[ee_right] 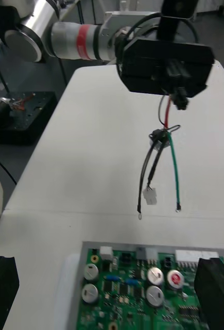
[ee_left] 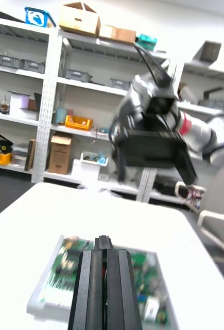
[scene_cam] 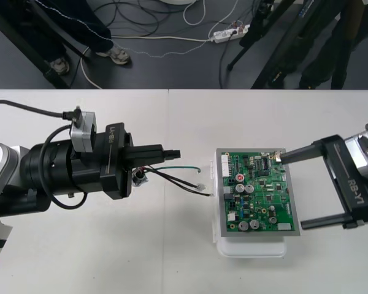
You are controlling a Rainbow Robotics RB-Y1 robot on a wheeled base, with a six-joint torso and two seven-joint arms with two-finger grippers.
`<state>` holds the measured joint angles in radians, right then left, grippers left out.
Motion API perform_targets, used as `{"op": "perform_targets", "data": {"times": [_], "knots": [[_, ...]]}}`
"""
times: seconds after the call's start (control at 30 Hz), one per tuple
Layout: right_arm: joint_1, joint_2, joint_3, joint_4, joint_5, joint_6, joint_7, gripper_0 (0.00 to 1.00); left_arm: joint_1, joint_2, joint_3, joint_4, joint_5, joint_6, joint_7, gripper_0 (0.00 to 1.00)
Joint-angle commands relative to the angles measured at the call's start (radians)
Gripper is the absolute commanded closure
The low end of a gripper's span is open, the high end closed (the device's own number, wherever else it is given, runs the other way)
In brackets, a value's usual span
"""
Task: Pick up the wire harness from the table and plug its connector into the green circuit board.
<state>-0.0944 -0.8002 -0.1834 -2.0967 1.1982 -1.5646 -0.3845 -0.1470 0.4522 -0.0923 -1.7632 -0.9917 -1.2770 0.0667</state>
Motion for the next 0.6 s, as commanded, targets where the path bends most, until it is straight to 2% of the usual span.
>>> {"op": "perform_targets", "data": {"times": [0.03, 0.27, 0.6], "knots": [[-0.059, -0.074, -0.061, 0.026, 0.067, -0.006, -0.014, 0.0, 0.01, 0.036, 0.019, 0.07, 0.018, -0.108, -0.062, 1.0], [-0.057, -0.155, -0.061, -0.002, 0.188, -0.006, -0.004, 0.0, -0.02, 0.036, -0.023, 0.228, 0.036, -0.166, -0.212, 1.0], [-0.039, -0.186, -0.054, -0.065, 0.399, -0.006, -0.001, 0.0, -0.075, 0.037, -0.124, 0.432, 0.099, -0.202, -0.426, 1.0]]}}
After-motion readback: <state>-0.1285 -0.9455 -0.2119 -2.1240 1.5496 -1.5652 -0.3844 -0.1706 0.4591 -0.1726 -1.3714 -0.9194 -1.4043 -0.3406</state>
